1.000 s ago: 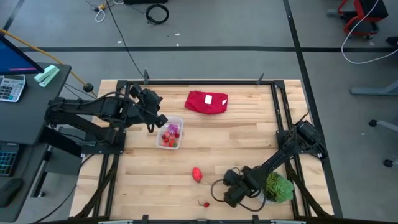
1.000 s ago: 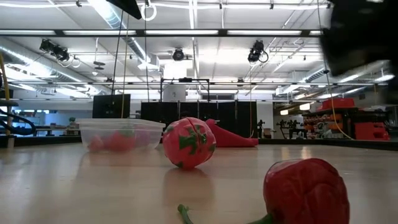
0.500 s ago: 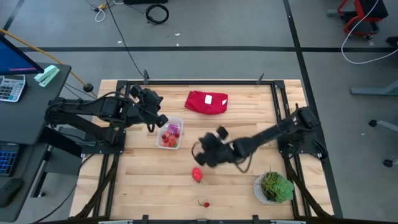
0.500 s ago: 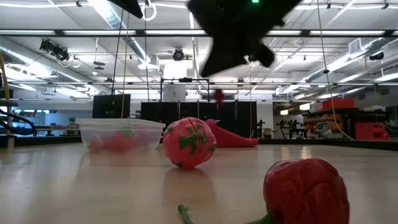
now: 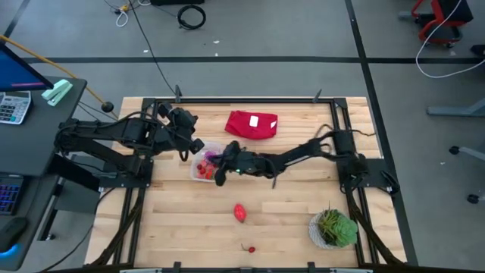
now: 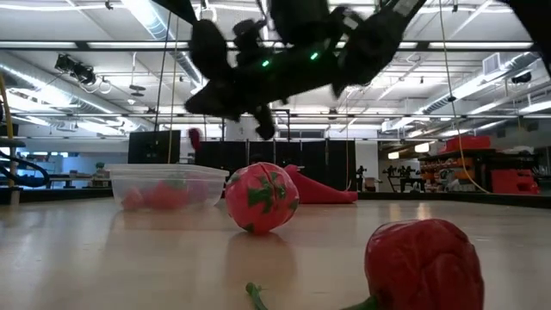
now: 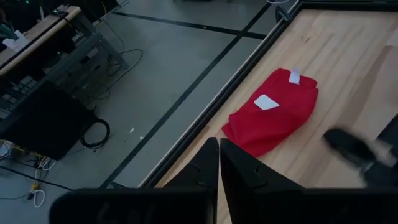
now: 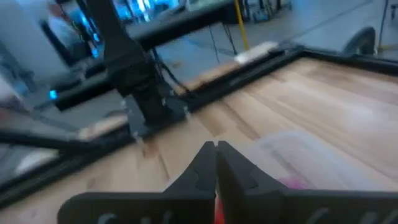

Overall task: Pick and placing Produce into tupperware
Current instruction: Put the red cherry in the transparent bin

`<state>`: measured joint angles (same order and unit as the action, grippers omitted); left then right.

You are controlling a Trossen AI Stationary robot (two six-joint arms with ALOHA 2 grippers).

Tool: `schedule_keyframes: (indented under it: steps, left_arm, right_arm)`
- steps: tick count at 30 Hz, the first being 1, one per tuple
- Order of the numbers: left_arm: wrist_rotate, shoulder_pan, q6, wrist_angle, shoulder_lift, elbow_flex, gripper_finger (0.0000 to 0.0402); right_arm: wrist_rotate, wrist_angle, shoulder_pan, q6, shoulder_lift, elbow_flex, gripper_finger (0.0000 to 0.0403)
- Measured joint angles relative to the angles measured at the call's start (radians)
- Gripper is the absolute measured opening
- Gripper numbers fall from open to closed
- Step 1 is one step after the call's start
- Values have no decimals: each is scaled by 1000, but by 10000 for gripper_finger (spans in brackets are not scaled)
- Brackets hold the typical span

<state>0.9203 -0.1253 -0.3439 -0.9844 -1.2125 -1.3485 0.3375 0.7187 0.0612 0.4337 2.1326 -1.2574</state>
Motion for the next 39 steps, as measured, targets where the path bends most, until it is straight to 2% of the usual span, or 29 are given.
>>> schedule_keyframes:
  steps: [3,7,10,14,21,24,28,33,36,39]
  left_arm:
    - [0,0,0,0,0,0,22]
    - [0,0,0,-2,0,0,13]
    - [0,0,0,-10,0,0,10]
    - [0,0,0,-9,0,0,15]
    - [0,0,0,-11,0,0,21]
    - [0,0,0,-10,0,0,16]
    - [0,0,-10,-11,0,0,10]
    - [-7,-3,-72,-11,-4,0,17]
    - [-89,-10,-118,-14,-17,1,23]
    - [-194,-37,-118,-6,-45,-1,24]
  right_arm:
    - [-23,9,-16,5,74,-56,5]
    - [-49,-107,-23,16,150,-118,20]
    - [-107,-166,-22,2,175,-158,34]
    - [-156,-219,-19,-60,170,-194,53]
    - [-161,-322,-20,-122,74,-211,91]
    - [-161,-467,-16,-122,13,-211,101]
    - [-197,-787,20,-112,-96,-212,104]
    - [-216,-1237,128,55,-176,-209,101]
    - [-179,-1379,224,153,-208,-210,98]
    - [-75,-1440,329,247,-211,-209,96]
